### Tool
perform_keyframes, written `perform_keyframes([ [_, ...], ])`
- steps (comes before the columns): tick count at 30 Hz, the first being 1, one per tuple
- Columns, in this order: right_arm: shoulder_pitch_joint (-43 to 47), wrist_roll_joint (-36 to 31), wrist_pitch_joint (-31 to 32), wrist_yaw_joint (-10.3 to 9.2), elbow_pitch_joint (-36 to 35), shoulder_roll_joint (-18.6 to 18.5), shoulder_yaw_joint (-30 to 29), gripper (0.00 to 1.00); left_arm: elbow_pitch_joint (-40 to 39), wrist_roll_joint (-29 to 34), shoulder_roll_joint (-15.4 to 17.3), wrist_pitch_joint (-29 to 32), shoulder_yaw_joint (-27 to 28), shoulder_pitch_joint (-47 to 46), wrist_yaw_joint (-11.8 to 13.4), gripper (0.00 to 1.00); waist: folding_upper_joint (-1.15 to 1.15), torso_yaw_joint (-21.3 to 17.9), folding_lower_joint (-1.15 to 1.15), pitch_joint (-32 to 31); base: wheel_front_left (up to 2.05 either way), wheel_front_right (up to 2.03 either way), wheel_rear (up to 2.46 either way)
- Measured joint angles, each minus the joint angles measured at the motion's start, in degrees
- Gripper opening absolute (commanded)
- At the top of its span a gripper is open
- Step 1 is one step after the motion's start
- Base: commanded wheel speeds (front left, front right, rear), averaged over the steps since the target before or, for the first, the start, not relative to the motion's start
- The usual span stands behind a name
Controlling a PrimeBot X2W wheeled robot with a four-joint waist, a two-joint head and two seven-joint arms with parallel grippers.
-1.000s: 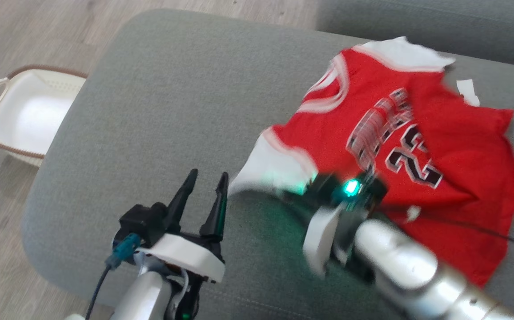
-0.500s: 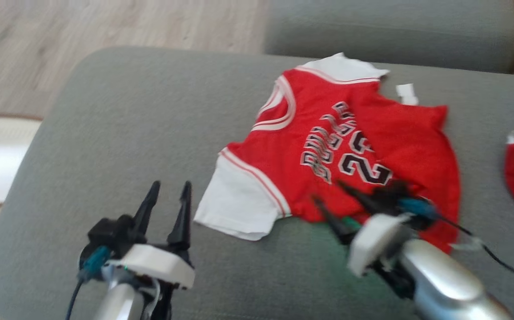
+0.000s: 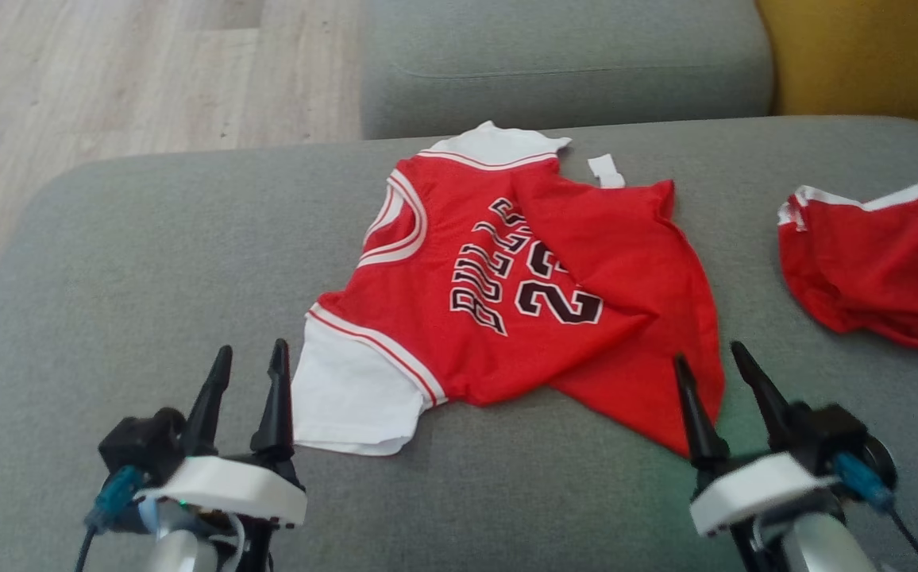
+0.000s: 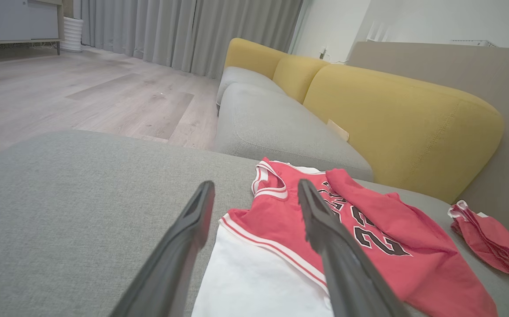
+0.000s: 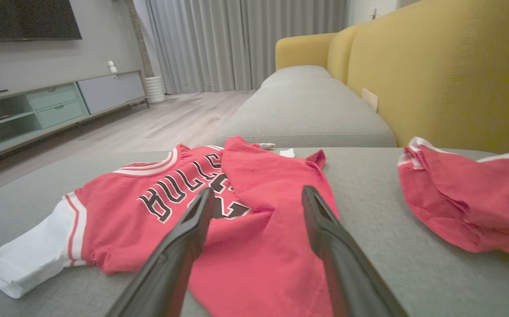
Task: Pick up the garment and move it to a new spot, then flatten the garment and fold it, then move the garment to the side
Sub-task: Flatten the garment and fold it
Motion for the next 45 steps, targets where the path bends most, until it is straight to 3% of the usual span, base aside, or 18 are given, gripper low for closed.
perform_keyframes([
  [5, 4.29, -2.92, 0.0, 0.0, -4.38, 1.11, -3.1, 1.0, 0.03, 0.57, 0.0, 0.0, 0.82, 0.51, -0.05, 1.0, 0.0, -1.38, 0.0, 0.33, 0.0, 0.0, 0.0],
  [12, 4.37, -1.64, 0.0, 0.0, -6.44, 1.9, -3.18, 1.0, 2.3, 2.21, 0.01, 0.0, 0.54, 0.87, -0.02, 1.0, 0.0, -2.02, 0.0, 1.11, 0.0, 0.0, 0.0],
  [15, 4.37, -1.15, 0.0, 0.0, -6.45, 1.9, -3.01, 1.0, 6.77, 4.94, 0.04, 0.0, -0.66, 0.79, 0.02, 1.0, 0.0, -2.17, 0.0, 1.52, 0.0, 0.0, 0.0],
  [21, 4.32, -1.08, 0.0, 0.0, -7.43, 1.91, -2.33, 1.0, 18.11, 7.64, -0.07, 0.02, -1.13, -1.05, 3.37, 1.0, 0.0, -2.56, 0.0, 2.87, 0.0, 0.0, 0.0],
  [24, 4.25, -0.99, 0.0, 0.0, -7.9, 1.91, -2.44, 1.0, 22.14, 7.64, -0.07, 0.53, -1.2, -3.72, 3.65, 1.0, 0.0, -2.69, 0.0, 3.52, 0.0, 0.0, 0.0],
  [34, 4.1, -1.0, 0.0, 0.0, -7.8, 1.9, -2.23, 1.0, 30.51, 7.55, -0.13, 1.58, -1.31, -8.97, 5.65, 1.0, 0.0, -3.64, 0.0, 5.16, 0.0, 0.0, 0.0],
  [41, 4.08, -1.14, 0.0, 0.0, -7.55, 1.91, -2.7, 1.0, 34.22, 7.22, -0.14, 3.47, -2.44, -12.99, 5.56, 1.0, 0.0, -3.4, 0.0, 5.49, 0.0, 0.0, 0.0],
  [42, 4.08, -1.25, 0.0, 0.0, -7.26, 1.91, -2.68, 1.0, 34.71, 6.9, -0.14, 3.54, -2.74, -13.3, 5.41, 0.87, 0.0, -3.3, 0.0, 5.42, 0.0, 0.0, 0.0],
  [43, 4.08, -1.25, 0.0, 0.0, -6.86, 1.91, -2.7, 1.0, 35.04, 6.73, -0.14, 3.54, -2.91, -13.47, 4.98, 0.31, 0.0, -3.2, 0.0, 5.3, 0.0, 0.0, 0.0],
  [44, 4.08, -1.24, 0.01, 0.0, -6.32, 1.91, -2.87, 1.0, 35.27, 6.53, -0.14, 3.54, -3.1, -13.57, 4.66, 0.0, 0.0, -3.09, 0.0, 5.16, 0.0, 0.0, 0.0],
  [45, 4.09, -1.24, 0.12, 0.0, -5.68, 1.91, -3.1, 1.0, 35.44, 6.25, -0.14, 3.45, -3.28, -13.55, 4.46, 0.0, 0.0, -2.96, 0.0, 5.0, 0.0, 0.0, 0.0],
])
